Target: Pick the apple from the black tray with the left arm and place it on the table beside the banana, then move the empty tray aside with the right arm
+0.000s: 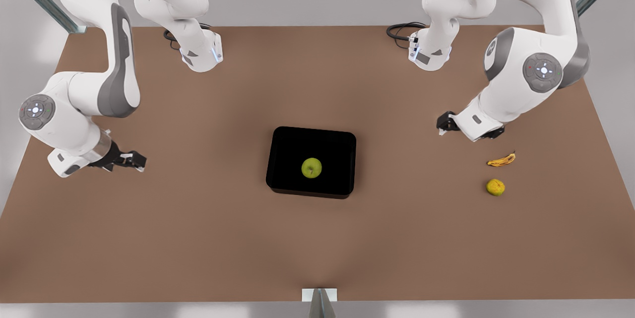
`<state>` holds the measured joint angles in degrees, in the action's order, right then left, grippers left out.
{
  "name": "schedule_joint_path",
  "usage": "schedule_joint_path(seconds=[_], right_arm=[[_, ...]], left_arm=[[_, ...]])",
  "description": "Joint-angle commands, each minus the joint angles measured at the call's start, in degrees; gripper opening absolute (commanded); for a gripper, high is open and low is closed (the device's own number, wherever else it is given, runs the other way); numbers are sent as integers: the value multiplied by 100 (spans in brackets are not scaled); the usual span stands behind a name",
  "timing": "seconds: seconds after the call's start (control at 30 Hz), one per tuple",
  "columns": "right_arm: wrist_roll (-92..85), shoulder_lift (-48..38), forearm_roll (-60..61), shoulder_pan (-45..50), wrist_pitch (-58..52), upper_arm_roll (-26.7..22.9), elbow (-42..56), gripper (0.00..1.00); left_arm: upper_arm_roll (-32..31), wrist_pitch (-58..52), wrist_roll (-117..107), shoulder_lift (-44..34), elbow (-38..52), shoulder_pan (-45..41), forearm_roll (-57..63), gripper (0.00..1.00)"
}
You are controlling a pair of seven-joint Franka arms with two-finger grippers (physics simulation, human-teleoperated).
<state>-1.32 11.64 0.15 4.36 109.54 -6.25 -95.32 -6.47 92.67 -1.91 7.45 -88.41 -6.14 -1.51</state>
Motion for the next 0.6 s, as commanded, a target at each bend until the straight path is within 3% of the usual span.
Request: schedule_joint_path(seconds=[0.0,0.1,0.2,0.37,0.47,0.57], right_arm=[[-53,5,3,3,120,1,14,100],[-53,40,3,12,120,1,22,100],[-62,49,3,21,120,1,22,100],[-53,49,3,21,120,1,22,100],[-53,49,3,21,120,1,31,100],[-53,49,3,12,120,1,40,100]], left_arm=[[-4,129,-196,2,-10,113,72,100],[-241,331,-423,248,147,-247,107,100],[-513,348,-3728,1892,1950,-1609,142,100],[-513,770,-5636,2551,1880,-2515,362,100],[-513,1895,-6612,3148,1924,-2928,793,100],[-505,2159,-6629,3421,1801,-2981,1021,100]])
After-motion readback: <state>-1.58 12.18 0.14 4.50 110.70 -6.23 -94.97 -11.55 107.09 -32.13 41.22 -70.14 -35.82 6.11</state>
